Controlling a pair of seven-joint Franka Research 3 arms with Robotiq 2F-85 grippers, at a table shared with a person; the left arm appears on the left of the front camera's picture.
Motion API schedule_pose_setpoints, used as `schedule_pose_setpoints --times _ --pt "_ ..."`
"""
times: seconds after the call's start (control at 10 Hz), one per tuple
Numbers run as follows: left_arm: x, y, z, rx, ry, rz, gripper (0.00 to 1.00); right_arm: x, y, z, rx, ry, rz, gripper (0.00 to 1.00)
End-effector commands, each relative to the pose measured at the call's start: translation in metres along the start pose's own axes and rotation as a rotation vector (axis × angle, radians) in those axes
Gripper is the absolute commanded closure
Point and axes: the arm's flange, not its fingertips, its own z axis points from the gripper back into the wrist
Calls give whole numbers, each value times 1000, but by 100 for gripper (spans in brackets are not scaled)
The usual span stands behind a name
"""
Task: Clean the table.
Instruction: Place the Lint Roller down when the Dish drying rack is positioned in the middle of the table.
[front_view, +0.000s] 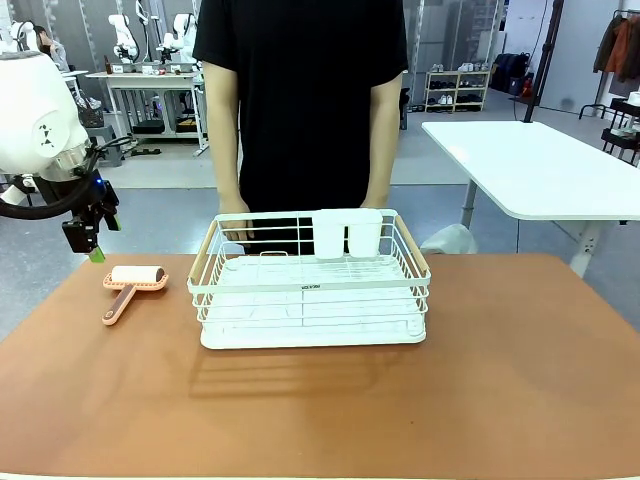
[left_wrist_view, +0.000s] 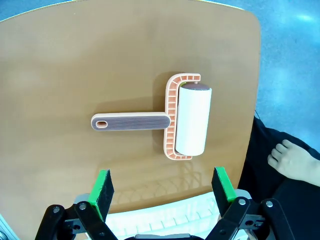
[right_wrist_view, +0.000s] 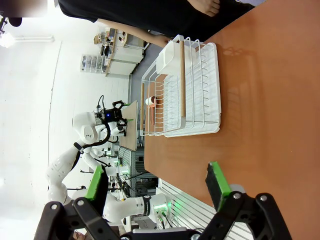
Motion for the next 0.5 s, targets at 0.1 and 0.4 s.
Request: schedule_pose_setpoints --times 0.1,0.4 --pt "0 0 1 -5 0 7 0 -4 2 0 13 -7 -6 0" --pt "0 0 1 -5 0 7 0 -4 2 0 13 -7 -6 0"
